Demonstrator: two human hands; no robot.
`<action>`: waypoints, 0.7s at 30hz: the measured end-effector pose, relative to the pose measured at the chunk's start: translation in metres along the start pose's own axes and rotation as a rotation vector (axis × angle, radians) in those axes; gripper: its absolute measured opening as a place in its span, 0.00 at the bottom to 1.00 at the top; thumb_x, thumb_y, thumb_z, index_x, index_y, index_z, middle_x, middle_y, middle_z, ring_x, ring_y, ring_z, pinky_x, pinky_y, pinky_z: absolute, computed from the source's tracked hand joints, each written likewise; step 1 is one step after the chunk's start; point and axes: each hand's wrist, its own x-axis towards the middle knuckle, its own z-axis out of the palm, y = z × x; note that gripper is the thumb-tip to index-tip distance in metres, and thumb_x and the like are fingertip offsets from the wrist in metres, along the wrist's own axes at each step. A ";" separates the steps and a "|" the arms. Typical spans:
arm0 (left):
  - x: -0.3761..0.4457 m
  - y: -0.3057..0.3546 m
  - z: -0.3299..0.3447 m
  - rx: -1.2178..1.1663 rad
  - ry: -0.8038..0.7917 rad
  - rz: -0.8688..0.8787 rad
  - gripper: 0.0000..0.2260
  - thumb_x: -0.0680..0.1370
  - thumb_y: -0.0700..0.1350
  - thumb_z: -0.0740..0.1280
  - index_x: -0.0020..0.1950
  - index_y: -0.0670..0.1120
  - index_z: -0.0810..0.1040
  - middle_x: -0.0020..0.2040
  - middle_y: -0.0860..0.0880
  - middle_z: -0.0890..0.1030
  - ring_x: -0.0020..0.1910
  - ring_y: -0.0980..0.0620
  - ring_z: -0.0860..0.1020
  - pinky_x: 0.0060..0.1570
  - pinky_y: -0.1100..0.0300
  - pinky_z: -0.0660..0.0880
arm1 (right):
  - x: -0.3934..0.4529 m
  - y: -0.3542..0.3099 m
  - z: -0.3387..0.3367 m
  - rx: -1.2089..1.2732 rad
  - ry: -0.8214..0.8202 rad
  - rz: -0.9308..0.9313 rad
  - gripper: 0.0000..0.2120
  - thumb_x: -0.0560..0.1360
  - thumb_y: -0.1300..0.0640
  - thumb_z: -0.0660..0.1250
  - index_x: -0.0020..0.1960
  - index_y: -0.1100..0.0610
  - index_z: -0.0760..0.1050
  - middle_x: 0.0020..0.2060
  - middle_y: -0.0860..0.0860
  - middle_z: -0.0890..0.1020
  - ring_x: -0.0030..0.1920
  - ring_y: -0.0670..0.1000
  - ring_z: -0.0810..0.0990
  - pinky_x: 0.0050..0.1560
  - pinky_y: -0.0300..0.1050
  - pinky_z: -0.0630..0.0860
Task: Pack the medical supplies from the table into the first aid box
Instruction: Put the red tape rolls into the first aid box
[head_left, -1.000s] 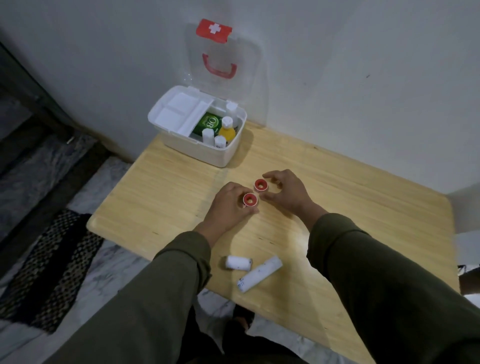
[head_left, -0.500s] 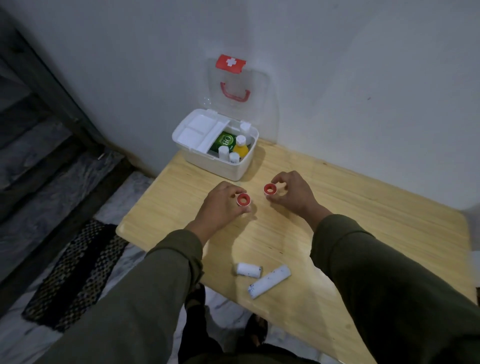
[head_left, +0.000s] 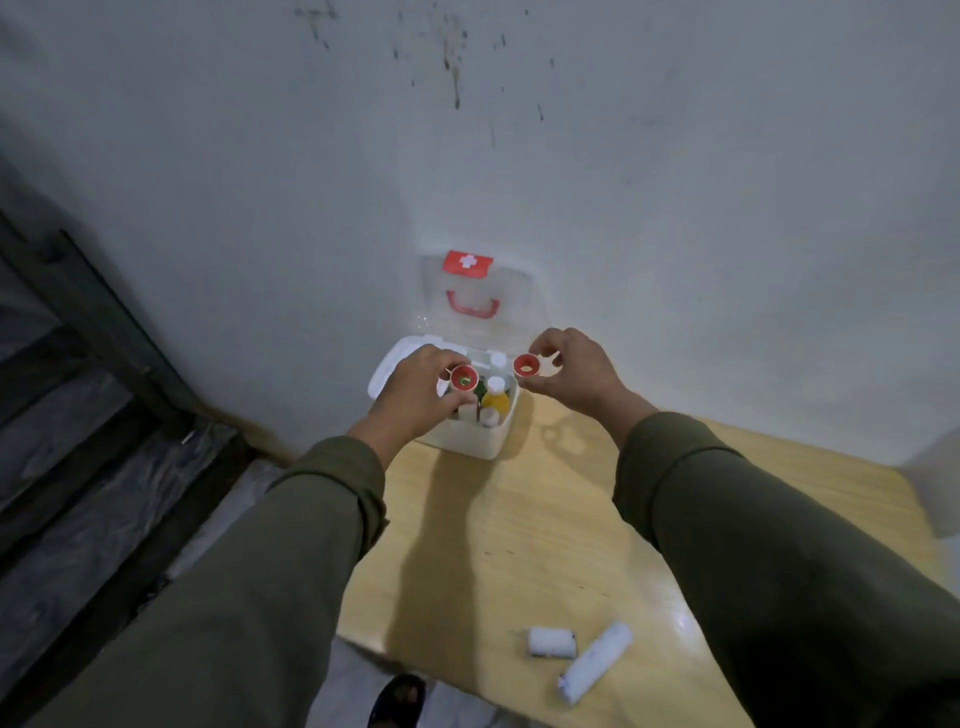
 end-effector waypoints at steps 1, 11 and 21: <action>0.008 -0.009 -0.007 0.014 -0.002 0.015 0.17 0.70 0.48 0.74 0.58 0.48 0.78 0.55 0.49 0.77 0.50 0.53 0.76 0.52 0.62 0.69 | 0.005 -0.008 0.004 -0.001 0.016 0.000 0.16 0.67 0.50 0.75 0.51 0.53 0.76 0.51 0.53 0.78 0.48 0.48 0.74 0.46 0.42 0.69; 0.076 -0.096 -0.042 0.053 -0.131 0.090 0.20 0.72 0.44 0.73 0.63 0.45 0.76 0.59 0.45 0.77 0.56 0.49 0.76 0.55 0.63 0.66 | 0.045 -0.066 0.080 -0.009 0.068 0.185 0.16 0.67 0.52 0.75 0.52 0.53 0.75 0.51 0.51 0.77 0.49 0.50 0.75 0.48 0.44 0.74; 0.100 -0.136 -0.031 -0.024 -0.266 0.097 0.21 0.72 0.40 0.73 0.64 0.45 0.76 0.62 0.45 0.78 0.58 0.48 0.76 0.59 0.61 0.68 | 0.075 -0.094 0.130 -0.050 0.031 0.272 0.17 0.67 0.54 0.76 0.54 0.53 0.76 0.53 0.53 0.77 0.51 0.52 0.76 0.53 0.46 0.76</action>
